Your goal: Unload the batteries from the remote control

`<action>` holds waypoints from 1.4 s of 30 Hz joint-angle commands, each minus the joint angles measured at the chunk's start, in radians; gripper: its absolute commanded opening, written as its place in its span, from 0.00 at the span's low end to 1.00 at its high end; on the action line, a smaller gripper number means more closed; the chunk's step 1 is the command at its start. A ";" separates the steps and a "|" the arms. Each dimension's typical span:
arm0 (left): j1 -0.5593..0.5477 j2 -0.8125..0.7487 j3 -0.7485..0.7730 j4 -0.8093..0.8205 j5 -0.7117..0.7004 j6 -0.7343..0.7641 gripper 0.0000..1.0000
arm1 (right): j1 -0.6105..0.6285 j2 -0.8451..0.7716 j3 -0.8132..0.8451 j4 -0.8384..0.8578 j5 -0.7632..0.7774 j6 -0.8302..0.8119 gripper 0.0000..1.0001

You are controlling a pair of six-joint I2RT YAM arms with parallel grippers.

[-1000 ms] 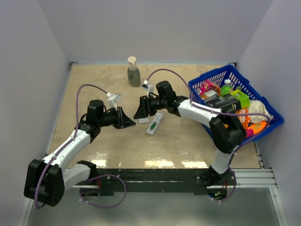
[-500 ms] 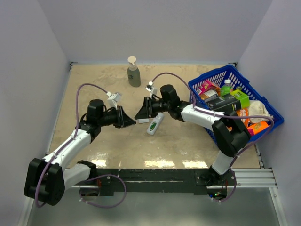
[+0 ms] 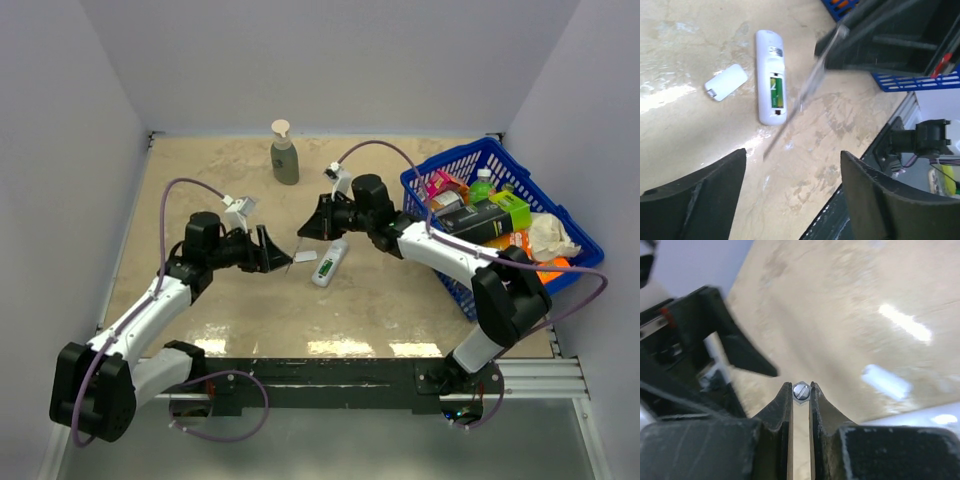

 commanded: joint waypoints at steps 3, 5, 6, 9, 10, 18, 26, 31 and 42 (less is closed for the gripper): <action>0.003 -0.030 0.125 -0.178 -0.134 0.115 0.85 | -0.066 -0.020 0.048 -0.057 0.349 -0.233 0.00; 0.003 -0.033 0.142 -0.224 -0.185 0.147 0.87 | -0.067 -0.002 0.092 -0.085 0.467 -0.276 0.00; 0.003 -0.042 0.142 -0.235 -0.204 0.155 0.88 | -0.066 0.001 0.104 -0.088 0.503 -0.290 0.00; 0.002 -0.059 0.120 -0.250 -0.281 0.154 0.88 | -0.069 0.009 0.126 -0.083 0.639 -0.323 0.00; 0.003 -0.061 0.112 -0.243 -0.281 0.150 0.88 | -0.069 0.012 0.132 -0.090 0.679 -0.340 0.00; 0.003 -0.057 0.115 -0.249 -0.280 0.160 0.88 | -0.073 0.041 0.131 -0.111 0.771 -0.391 0.00; 0.003 -0.070 0.110 -0.250 -0.280 0.160 0.88 | -0.072 0.046 0.106 -0.157 0.727 -0.359 0.00; 0.002 -0.062 0.104 -0.254 -0.289 0.149 0.87 | -0.072 0.023 0.079 -0.194 0.666 -0.340 0.00; 0.002 -0.012 0.057 -0.153 -0.245 0.057 0.83 | -0.070 -0.032 0.022 -0.172 0.563 -0.328 0.00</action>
